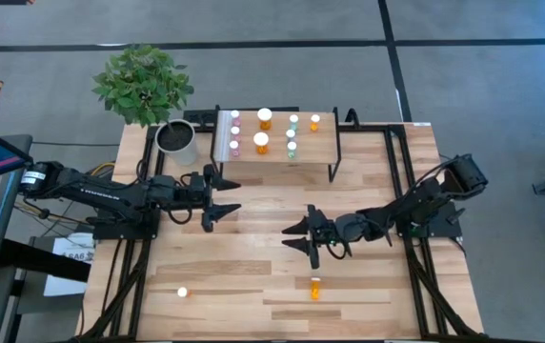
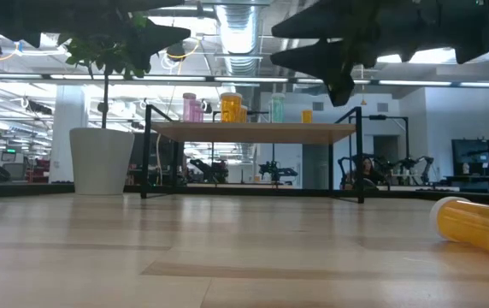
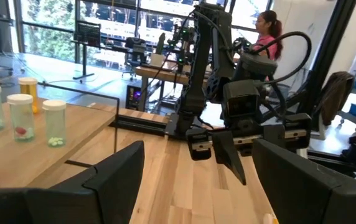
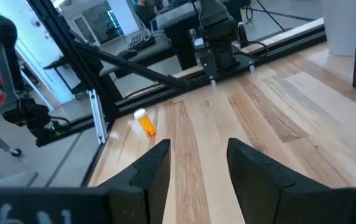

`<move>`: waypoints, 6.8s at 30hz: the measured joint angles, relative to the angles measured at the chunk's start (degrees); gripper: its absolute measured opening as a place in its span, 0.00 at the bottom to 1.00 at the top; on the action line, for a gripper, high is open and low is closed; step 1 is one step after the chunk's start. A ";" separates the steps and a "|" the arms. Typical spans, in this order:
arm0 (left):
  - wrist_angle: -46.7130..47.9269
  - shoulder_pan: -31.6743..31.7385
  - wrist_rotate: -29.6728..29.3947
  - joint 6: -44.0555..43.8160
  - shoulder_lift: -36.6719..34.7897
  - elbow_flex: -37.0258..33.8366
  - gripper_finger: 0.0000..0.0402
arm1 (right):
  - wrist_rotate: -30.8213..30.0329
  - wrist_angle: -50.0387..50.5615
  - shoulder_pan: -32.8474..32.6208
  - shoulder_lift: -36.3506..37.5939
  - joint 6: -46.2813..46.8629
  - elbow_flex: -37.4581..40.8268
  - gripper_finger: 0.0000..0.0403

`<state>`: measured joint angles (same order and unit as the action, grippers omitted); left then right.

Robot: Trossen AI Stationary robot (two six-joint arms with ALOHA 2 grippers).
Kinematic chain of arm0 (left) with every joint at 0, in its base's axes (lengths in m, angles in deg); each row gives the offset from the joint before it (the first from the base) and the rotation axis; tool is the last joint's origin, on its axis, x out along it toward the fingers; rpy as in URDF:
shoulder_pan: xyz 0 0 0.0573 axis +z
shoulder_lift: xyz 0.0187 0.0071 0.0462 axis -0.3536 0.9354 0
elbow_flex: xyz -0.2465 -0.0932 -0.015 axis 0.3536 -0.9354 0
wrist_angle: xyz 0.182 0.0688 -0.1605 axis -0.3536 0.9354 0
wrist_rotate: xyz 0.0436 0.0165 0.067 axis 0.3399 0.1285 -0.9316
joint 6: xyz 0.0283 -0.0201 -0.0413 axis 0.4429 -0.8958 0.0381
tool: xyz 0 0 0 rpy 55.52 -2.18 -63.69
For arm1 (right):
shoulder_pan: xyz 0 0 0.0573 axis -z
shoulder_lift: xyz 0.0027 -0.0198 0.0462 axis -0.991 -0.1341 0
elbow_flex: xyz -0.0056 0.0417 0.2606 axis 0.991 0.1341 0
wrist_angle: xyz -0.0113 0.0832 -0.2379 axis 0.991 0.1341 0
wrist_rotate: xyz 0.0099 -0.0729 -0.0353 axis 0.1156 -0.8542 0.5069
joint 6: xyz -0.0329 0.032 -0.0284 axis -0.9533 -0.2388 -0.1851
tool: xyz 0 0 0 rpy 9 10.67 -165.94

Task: Pick and place medicine bottles onto shelf by color
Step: Put the left small orange pill bottle on the shelf aligned with the other small orange pill bottle

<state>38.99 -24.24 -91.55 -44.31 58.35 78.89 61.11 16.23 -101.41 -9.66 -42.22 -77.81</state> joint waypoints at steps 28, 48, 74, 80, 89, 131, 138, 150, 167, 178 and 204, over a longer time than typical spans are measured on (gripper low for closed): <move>-4.96 -1.15 16.10 -0.92 -1.47 1.01 0.71 | 1.78 14.67 -1.44 3.42 6.78 -2.55 0.45; 65.72 -30.20 -0.14 -9.81 -0.67 23.36 0.64 | 2.89 16.18 -2.53 7.08 -0.27 -2.57 0.45; 73.83 -51.78 2.59 -37.81 16.78 23.69 0.74 | -10.69 11.89 -7.25 6.67 1.21 -2.55 0.45; 73.85 -53.91 2.25 -37.73 22.80 23.69 0.74 | -11.15 10.85 -7.58 6.67 1.24 -2.55 0.45; 73.57 -54.47 1.70 -37.14 28.45 23.69 0.74 | -12.13 10.93 -7.56 6.67 1.24 -2.55 0.45; 72.11 -42.77 -1.54 -26.81 27.63 25.32 0.25 | -12.10 5.78 -7.54 6.69 0.84 -2.55 0.45; 72.49 -31.20 -0.62 -11.67 24.22 31.22 0.27 | -12.08 8.20 -6.80 6.69 0.45 -2.55 0.45; 72.15 -9.07 5.99 9.68 22.38 40.26 0.26 | -11.71 6.87 -1.24 4.56 -5.23 -2.72 0.45; 69.11 -5.36 6.24 13.90 22.40 41.66 0.26 | -9.61 7.73 4.40 -9.20 -11.70 -16.94 0.65; 67.82 -5.36 5.53 14.67 22.40 41.66 0.26 | 1.45 7.67 7.39 -13.54 -7.72 -20.00 0.65; 67.64 -5.35 6.42 14.89 22.43 41.66 0.26 | 1.77 9.70 7.43 -14.03 -13.15 -21.87 0.26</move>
<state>106.64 -29.59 -85.13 -29.42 80.78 120.55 62.88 25.93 -93.98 -23.69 -55.37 -99.68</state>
